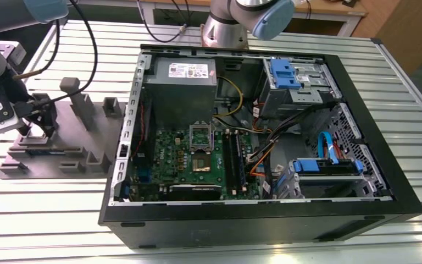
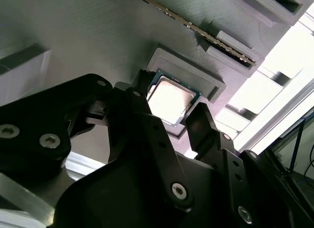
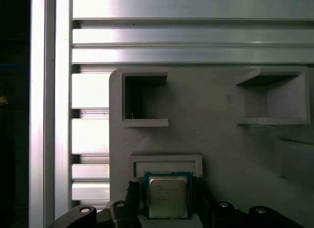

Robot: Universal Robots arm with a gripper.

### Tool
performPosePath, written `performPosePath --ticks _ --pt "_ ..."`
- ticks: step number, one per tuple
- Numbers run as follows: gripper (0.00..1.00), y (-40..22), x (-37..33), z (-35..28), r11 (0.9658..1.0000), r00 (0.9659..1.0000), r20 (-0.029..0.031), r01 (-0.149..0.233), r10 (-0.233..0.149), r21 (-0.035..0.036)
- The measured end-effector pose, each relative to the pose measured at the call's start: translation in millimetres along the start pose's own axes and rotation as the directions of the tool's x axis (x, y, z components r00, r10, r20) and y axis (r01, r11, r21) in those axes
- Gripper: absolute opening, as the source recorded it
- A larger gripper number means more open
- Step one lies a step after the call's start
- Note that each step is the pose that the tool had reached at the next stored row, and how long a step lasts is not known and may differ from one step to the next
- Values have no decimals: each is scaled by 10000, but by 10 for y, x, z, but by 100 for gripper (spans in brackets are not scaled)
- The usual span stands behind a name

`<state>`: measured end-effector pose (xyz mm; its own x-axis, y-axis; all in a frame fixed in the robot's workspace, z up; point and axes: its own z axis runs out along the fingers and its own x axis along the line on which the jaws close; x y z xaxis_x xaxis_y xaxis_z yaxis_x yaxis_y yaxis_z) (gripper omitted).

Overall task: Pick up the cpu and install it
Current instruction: 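Pick up the cpu and move it towards the insertion slot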

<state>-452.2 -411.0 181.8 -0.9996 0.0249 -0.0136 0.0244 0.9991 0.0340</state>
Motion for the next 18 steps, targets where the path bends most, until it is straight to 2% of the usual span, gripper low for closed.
performPosePath --ticks 18 --pt "58 0 0 -5 10000 10000 -3 49 -49 -33"
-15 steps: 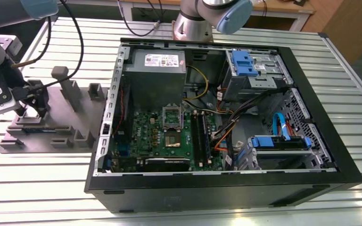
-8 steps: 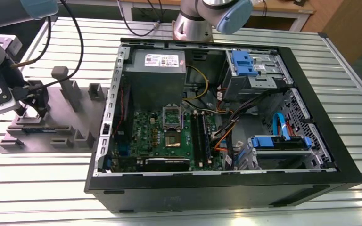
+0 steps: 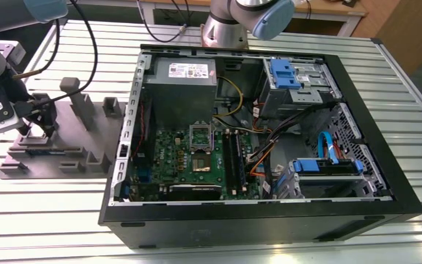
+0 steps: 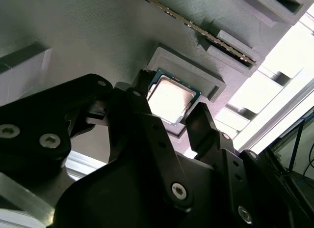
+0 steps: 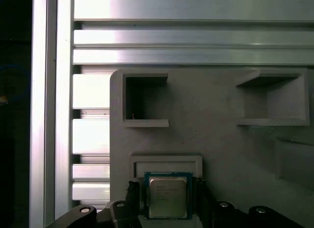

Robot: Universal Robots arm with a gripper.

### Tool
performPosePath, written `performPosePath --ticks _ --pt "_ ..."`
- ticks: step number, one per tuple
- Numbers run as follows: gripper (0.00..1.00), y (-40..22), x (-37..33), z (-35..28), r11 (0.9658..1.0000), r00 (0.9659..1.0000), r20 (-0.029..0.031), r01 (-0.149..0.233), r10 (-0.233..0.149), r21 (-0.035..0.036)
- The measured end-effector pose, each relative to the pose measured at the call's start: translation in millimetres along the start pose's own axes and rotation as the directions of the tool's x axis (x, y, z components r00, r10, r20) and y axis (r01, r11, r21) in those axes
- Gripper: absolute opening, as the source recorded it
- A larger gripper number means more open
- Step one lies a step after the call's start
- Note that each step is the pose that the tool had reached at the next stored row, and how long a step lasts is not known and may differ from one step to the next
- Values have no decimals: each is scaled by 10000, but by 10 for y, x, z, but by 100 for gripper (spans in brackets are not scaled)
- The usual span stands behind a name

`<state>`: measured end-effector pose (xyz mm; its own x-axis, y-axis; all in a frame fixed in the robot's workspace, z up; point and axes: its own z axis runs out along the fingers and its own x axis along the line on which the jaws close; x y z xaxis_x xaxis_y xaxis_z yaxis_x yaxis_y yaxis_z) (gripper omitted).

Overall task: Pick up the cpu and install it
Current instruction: 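Pick up the cpu and move it towards the insertion slot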

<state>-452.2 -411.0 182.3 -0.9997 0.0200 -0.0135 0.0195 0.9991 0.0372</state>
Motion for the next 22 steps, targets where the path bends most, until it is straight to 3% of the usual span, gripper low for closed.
performPosePath --ticks 2,9,22 --pt "49 0 0 0 10000 10000 -1 0 0 -2" --pt "47 0 0 -19 10000 10000 -3 0 0 -8" --pt "47 7 -2 -188 10000 10000 -1 0 0 -10"
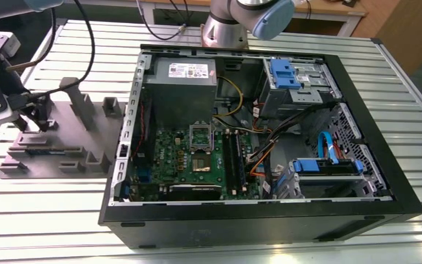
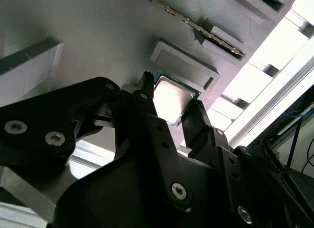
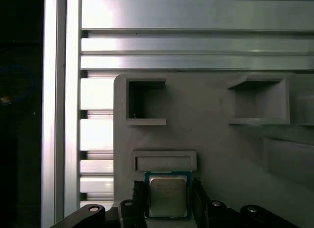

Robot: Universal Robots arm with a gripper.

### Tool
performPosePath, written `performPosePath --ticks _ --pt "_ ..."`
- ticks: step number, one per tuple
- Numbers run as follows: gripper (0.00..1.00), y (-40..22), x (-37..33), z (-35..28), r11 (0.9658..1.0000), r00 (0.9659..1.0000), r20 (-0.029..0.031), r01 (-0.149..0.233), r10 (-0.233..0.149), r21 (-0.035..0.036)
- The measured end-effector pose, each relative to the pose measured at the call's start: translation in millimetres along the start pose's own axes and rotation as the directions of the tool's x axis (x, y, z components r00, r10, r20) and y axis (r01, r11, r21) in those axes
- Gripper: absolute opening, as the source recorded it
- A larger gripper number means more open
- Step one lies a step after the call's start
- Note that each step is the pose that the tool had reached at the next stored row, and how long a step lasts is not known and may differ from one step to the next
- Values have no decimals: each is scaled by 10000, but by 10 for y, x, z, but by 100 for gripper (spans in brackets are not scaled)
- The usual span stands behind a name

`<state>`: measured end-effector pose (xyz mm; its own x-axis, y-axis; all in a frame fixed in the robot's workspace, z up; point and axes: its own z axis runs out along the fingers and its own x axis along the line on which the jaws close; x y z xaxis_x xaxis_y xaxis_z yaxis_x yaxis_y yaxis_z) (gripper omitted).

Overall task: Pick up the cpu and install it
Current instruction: 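Pick up the cpu and move it towards the insertion slot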

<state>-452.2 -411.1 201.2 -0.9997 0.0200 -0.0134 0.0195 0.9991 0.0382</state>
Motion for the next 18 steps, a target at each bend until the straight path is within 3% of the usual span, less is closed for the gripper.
performPosePath --ticks 6,18 --pt "47 3 -1 -69 10000 10000 1 0 0 -1" --pt "47 3 -1 -87 10000 10000 1 0 0 0"
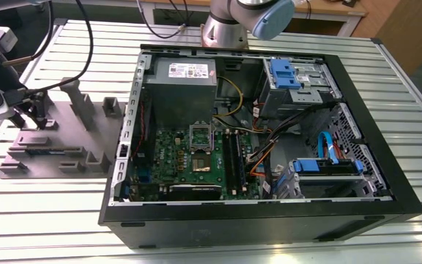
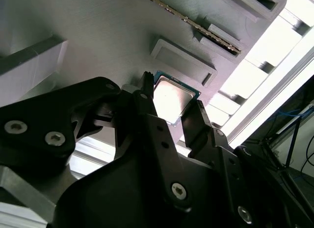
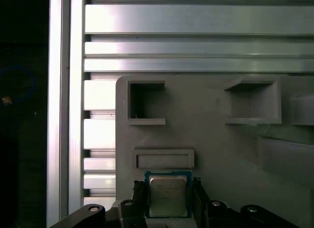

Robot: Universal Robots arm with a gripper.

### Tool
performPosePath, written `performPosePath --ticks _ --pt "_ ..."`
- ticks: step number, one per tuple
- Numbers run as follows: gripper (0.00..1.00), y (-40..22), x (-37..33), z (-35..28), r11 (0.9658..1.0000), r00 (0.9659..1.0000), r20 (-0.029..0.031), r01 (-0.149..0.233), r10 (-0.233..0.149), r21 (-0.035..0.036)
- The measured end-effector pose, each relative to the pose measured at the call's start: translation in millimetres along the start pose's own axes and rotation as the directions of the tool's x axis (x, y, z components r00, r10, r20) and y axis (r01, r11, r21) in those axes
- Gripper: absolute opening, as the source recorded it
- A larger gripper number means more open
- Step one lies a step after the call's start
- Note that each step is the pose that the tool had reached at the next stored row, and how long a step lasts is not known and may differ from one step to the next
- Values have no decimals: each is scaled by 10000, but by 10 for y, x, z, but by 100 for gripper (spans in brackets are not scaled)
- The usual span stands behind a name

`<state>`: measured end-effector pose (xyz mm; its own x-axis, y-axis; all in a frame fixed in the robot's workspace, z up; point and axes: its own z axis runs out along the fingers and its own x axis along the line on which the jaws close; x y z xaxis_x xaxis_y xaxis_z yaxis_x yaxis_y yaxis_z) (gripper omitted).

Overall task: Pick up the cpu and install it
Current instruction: 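Pick up the cpu and move it towards the insertion slot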

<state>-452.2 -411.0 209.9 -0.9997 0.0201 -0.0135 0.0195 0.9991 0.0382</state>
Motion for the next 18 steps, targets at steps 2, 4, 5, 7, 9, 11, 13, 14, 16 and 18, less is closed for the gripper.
performPosePath --ticks 2,4,5,7,9,11,13,14,16,18 --pt "47 0 0 -4 10000 10000 -1 0 0 1" --pt "47 1 0 -22 10000 10000 -1 0 0 0" --pt "47 1 -1 -28 10000 10000 0 0 0 4" --pt "47 1 -1 -28 10000 10000 1 1 -1 4" --pt "47 1 0 -29 10000 10000 0 0 0 4" --pt "47 2 -1 -55 10000 10000 0 0 0 22" --pt "47 2 -1 -55 10000 10000 0 0 0 22" --pt "47 2 -1 -55 10000 10000 0 1 -1 22" --pt "47 2 -1 -56 10000 10000 0 0 0 22" --pt "47 2 -1 -56 10000 10000 0 1 -1 22"
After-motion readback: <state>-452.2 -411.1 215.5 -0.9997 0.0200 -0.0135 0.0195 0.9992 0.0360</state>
